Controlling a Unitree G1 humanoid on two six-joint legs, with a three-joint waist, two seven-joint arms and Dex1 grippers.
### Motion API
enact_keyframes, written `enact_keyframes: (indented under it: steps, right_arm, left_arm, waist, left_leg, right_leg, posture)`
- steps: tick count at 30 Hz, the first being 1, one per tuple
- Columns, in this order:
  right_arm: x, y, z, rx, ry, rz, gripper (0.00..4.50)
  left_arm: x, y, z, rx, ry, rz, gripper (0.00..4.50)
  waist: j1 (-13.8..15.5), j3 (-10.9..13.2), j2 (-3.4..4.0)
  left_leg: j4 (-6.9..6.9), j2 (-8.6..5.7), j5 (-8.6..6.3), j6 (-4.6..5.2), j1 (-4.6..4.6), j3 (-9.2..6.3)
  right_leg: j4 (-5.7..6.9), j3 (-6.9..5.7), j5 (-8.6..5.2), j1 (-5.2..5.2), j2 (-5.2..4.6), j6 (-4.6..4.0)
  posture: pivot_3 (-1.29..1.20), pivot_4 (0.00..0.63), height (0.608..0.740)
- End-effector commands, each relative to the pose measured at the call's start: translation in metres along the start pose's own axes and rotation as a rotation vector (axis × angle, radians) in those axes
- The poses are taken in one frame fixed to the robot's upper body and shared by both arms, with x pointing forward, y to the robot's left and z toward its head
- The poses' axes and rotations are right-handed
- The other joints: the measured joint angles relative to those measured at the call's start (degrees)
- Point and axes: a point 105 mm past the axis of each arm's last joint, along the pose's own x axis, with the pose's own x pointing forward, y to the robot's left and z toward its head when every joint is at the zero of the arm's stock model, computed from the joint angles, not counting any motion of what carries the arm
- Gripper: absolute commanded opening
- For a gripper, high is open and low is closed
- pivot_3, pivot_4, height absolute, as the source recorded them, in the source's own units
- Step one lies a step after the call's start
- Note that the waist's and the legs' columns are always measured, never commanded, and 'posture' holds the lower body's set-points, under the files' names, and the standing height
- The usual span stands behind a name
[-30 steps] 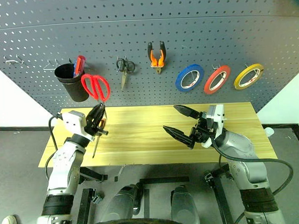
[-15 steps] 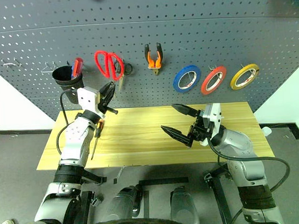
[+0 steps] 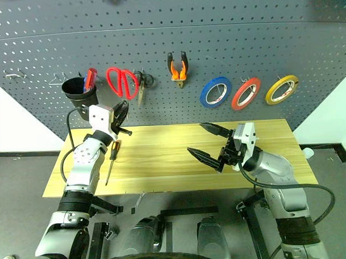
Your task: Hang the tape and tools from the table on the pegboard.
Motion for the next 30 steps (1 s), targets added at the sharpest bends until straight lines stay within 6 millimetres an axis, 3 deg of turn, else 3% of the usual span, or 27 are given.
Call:
enact_keyframes:
  steps: [1, 6, 9, 12, 14, 17, 18, 25, 30]
  right_arm:
    - [0.003, -0.002, 0.009, -0.037, -0.033, 0.004, 4.5]
    - [0.002, -0.001, 0.008, -0.044, -0.022, 0.001, 4.5]
    - [0.001, 0.0, 0.007, -0.046, -0.016, 0.0, 4.5]
    - [0.0, 0.001, 0.004, -0.045, -0.005, 0.0, 4.5]
    - [-0.001, 0.001, 0.001, -0.044, 0.006, 0.002, 4.5]
    - [0.0, 0.003, -0.002, -0.045, 0.029, 0.003, 4.5]
    - [0.0, 0.003, -0.006, -0.049, 0.05, 0.001, 4.5]
    - [-0.024, 0.018, -0.058, -0.133, 0.3, 0.08, 4.5]
    - [-0.037, 0.024, -0.07, -0.178, 0.368, 0.119, 4.5]
  left_arm:
    - [0.005, 0.006, 0.007, -0.008, -0.001, 0.011, 1.23]
    - [0.005, 0.009, -0.003, 0.011, 0.064, 0.042, 2.86]
    - [0.001, 0.014, -0.022, -0.057, 0.174, 0.072, 2.86]
    - [-0.015, 0.029, -0.059, -0.157, 0.396, 0.151, 3.02]
    - [-0.031, 0.039, -0.085, -0.216, 0.567, 0.213, 3.39]
    - [-0.048, 0.044, -0.111, -0.211, 0.765, 0.235, 4.36]
    - [-0.053, 0.045, -0.119, -0.2, 0.832, 0.233, 4.48]
    - [-0.06, 0.057, -0.143, -0.216, 1.002, 0.229, 4.48]
    - [-0.058, 0.064, -0.147, -0.202, 1.029, 0.246, 4.48]
  waist:
    - [-0.01, -0.03, -0.01]
    - [-0.01, -0.18, -0.03]
    - [-0.11, -0.38, -0.03]
    - [-0.51, -0.47, -0.03]
    - [-1.18, -0.49, -0.04]
    - [-1.91, -0.51, -0.06]
    - [-1.92, -0.52, -0.06]
    - [-1.12, -0.61, -0.23]
    - [-1.63, -0.6, -0.24]
  left_leg:
    - [0.0, 0.0, 0.0, 0.0, 0.0, 0.0]
    - [0.01, 0.0, 0.0, 0.0, 0.01, 0.0]
    - [0.01, 0.0, 0.0, 0.0, 0.02, -0.01]
    - [0.01, 0.0, 0.0, 0.0, 0.08, -0.01]
    - [0.01, 0.0, 0.0, 0.0, 0.15, -0.03]
    - [0.0, 0.0, 0.0, 0.0, 0.26, -0.04]
    - [0.01, 0.0, 0.0, 0.0, 0.27, -0.05]
    - [0.01, -0.01, -0.03, -0.06, 0.6, -0.07]
    - [-0.02, 0.0, -0.09, -0.14, 0.61, -0.04]
  right_leg:
    - [0.01, 0.0, 0.0, 0.0, 0.0, 0.0]
    - [0.01, 0.0, 0.0, 0.0, 0.0, 0.0]
    - [0.02, 0.0, 0.0, 0.01, 0.0, 0.0]
    - [0.05, 0.0, 0.0, 0.05, 0.01, 0.0]
    - [0.05, 0.0, -0.01, 0.13, 0.01, 0.01]
    - [0.08, 0.0, -0.02, 0.2, 0.02, 0.02]
    - [0.1, 0.0, -0.02, 0.21, 0.02, 0.02]
    - [0.03, -0.04, -0.04, 0.38, 0.02, 0.04]
    - [-0.03, -0.04, -0.05, 0.59, -0.01, 0.05]
  posture:
    - [-0.09, 0.055, 0.725]
    - [-0.1, 0.052, 0.725]
    - [-0.1, 0.054, 0.725]
    - [-0.09, 0.058, 0.725]
    - [-0.09, 0.058, 0.725]
    - [-0.09, 0.061, 0.725]
    - [-0.08, 0.062, 0.725]
    - [-0.1, 0.075, 0.725]
    - [-0.11, 0.081, 0.725]
